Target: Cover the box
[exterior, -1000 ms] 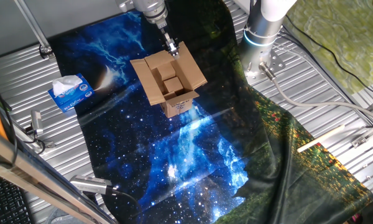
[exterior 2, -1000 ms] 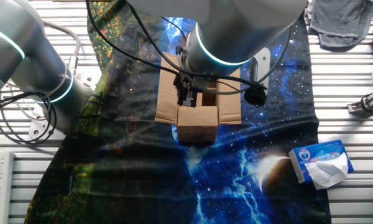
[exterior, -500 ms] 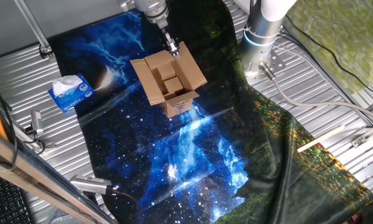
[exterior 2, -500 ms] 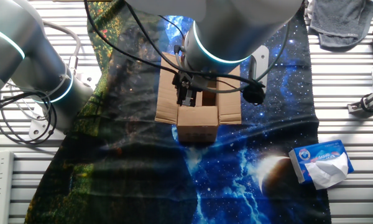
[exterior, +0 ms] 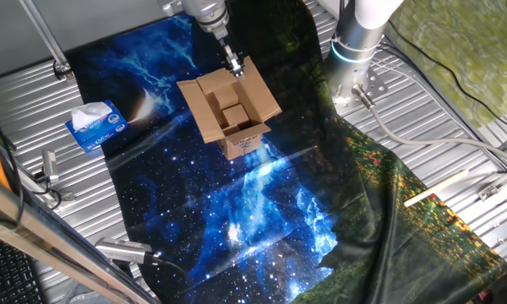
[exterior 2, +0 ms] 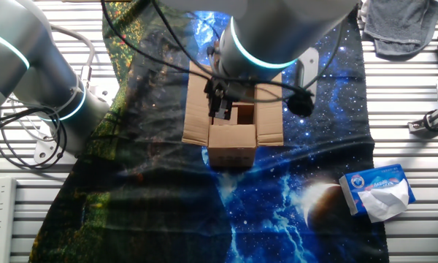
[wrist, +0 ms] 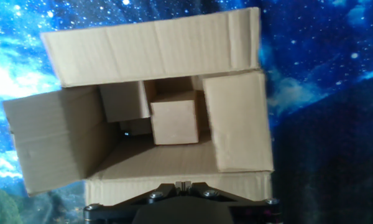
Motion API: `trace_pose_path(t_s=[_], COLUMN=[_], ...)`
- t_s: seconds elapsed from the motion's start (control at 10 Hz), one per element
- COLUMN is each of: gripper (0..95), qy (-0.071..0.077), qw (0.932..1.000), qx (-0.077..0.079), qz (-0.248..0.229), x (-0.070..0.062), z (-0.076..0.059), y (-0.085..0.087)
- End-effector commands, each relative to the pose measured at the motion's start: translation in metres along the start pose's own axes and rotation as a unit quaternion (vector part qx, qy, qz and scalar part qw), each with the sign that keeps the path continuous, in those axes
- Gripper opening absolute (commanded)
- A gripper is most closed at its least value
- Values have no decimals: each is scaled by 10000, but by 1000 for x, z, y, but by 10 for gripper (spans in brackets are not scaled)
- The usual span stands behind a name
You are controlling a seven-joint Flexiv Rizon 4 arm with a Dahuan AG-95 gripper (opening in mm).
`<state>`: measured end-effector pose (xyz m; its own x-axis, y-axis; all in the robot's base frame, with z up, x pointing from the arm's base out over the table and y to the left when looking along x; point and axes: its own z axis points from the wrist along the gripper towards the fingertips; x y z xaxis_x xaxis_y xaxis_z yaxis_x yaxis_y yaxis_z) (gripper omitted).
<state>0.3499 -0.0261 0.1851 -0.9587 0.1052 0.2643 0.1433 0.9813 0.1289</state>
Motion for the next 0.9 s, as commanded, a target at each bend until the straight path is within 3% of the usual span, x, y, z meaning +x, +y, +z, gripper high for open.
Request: trace_pose_path(t_s=[0.1, 0.6, 0.9], gripper=[0, 0, 0], qy=[43, -2, -12], qw=[10000, 10000, 10000], qx=[-30, 8, 50], qz=[-27, -56, -81], x=[1, 1, 1], z=[-3, -3, 2], y=[-6, -6, 3])
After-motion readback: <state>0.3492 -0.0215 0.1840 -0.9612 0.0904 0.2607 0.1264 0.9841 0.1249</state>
